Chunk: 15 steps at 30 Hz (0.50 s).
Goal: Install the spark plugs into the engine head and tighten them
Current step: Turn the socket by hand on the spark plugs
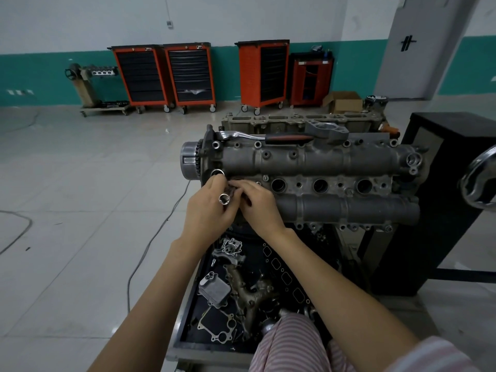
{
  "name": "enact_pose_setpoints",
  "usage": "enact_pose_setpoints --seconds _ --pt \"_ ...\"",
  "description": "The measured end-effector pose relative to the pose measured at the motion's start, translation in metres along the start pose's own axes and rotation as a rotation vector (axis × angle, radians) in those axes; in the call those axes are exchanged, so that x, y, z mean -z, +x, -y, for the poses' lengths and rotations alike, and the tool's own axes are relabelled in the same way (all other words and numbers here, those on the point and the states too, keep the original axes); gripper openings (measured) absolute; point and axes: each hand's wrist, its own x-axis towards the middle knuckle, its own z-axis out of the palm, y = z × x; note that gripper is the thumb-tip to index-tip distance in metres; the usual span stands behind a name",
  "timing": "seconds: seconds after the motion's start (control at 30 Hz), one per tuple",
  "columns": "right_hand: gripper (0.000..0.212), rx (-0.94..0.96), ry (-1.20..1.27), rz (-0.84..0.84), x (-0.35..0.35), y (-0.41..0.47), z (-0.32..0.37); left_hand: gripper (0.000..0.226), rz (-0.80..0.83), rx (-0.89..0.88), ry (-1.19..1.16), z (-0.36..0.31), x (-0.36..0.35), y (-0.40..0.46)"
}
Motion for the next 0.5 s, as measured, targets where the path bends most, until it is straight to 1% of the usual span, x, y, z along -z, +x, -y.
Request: enact_pose_setpoints --seconds 0.13,0.17,0.23,0.27,0.3,0.4,0.43,0.5 --pt "0.005 -0.083 0.059 -0.118 -0.0039 0.0002 0.0033 0.036 0.022 0.018 -0.017 -0.0013 0.0018 0.0008" --pt "0.002 -0.091 0.058 -0.126 -0.0049 0.0004 0.0039 0.039 0.025 0.026 -0.02 -0.0019 0.0019 0.0019" --pt "0.004 -0.098 0.066 -0.129 -0.0059 0.0001 0.0042 0.043 0.011 0.029 -0.017 -0.004 0.0016 0.0041" --pt "0.006 -0.092 0.073 -0.13 -0.0055 -0.0004 0.0043 0.044 -0.005 0.024 -0.01 -0.0051 0.0015 0.0045" --pt "0.013 -0.076 0.067 -0.122 -0.0045 -0.0013 0.0044 0.043 -0.019 0.014 -0.001 -0.0059 0.0012 0.0042" --pt "0.047 0.016 -0.026 -0.016 -0.0006 -0.0043 0.0022 0.033 -0.02 -0.043 0.043 -0.0037 0.0002 0.0013" --pt "0.054 0.053 -0.053 0.018 0.0011 -0.005 0.0018 0.029 -0.019 -0.053 0.048 -0.0023 0.0 0.0006" --pt "0.055 0.096 -0.062 0.053 0.003 -0.0044 0.0009 0.024 -0.014 -0.046 0.032 -0.0007 0.0001 0.0003"
